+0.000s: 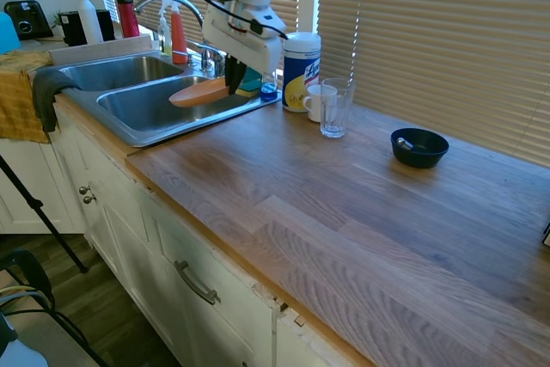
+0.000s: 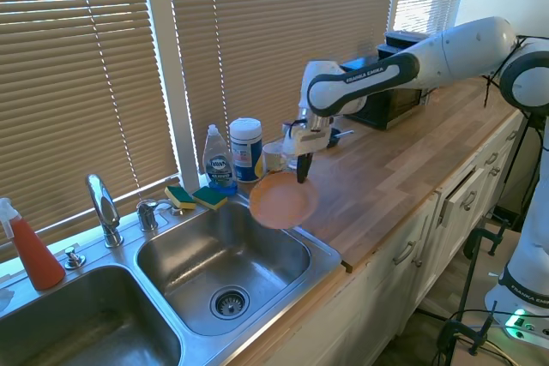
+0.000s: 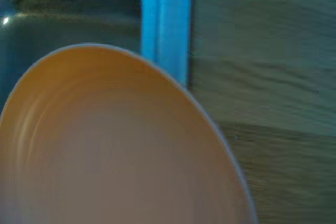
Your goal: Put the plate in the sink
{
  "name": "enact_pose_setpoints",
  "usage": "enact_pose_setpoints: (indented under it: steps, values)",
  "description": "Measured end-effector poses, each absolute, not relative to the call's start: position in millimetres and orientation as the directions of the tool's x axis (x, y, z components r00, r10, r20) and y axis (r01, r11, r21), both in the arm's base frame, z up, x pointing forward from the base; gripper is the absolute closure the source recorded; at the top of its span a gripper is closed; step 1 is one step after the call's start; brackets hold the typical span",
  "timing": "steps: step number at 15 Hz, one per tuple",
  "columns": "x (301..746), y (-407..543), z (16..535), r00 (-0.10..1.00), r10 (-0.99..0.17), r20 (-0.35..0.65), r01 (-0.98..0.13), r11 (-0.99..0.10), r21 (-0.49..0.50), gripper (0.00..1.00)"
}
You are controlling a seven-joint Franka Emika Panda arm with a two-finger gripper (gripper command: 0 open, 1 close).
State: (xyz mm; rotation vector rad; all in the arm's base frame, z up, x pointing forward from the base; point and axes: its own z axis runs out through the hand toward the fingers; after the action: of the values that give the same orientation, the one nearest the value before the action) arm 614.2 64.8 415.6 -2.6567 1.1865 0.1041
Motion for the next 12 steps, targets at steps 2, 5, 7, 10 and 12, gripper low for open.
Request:
enact_pose_setpoints:
  steps: [2, 5, 7, 10, 12]
  values:
    - [623.4, 115.7, 399.2, 0.683, -0.72, -0.125, -0.731, -0.67, -0.129, 1.0]
    - [642.3, 187.7, 364.0, 0.694, -0.714, -0.093, -0.72, -0.689, -0.081, 1.0]
    - [656.0, 224.5, 348.6, 0.699, -0.712, -0.073, -0.716, -0.695, -0.065, 1.0]
    - [676.3, 256.3, 317.5, 0.697, -0.714, -0.063, -0.717, -0.697, -0.034, 1.0]
    - [685.5, 272.0, 290.0, 0.693, -0.718, -0.064, -0.72, -0.694, -0.01, 0.0]
